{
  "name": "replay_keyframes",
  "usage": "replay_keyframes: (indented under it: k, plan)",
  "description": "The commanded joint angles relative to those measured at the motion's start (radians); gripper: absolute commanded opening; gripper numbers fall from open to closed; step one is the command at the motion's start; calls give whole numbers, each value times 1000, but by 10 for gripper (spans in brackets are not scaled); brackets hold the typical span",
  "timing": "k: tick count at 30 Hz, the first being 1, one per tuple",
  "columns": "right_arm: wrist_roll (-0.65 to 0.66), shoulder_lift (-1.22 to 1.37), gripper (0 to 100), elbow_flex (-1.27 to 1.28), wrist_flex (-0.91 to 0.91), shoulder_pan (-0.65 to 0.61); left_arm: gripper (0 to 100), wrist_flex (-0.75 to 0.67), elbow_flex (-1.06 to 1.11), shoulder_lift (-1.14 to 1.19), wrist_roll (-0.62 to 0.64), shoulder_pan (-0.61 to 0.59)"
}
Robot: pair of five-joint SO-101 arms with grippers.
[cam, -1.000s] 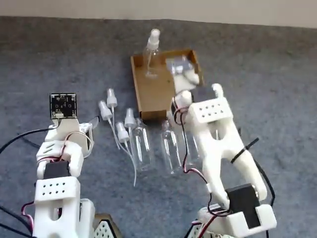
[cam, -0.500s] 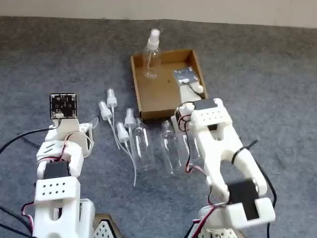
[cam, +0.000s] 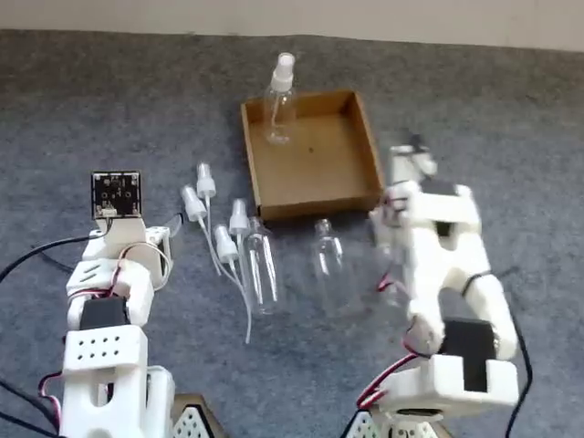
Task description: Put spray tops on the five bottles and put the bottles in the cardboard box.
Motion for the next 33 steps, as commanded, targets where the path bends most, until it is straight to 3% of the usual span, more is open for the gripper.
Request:
replay_keyframes:
  k: [1,9,19,25,33]
  plan:
    - [129,-47,43,-7,-12,179,245,68,-54,-18,-11,-10]
    - [219,-47,43,-5,-8,274,245,281,-202,-16,-58,-5]
    - [172,-56,52,-13,176,127,245,322,-206,-16,-60,-4]
    - [167,-105,228,-13,262,45,245,342,-209,-18,-60,-4]
    - [167,-199,324,-200,384,130,245,342,-197,-18,-60,-4]
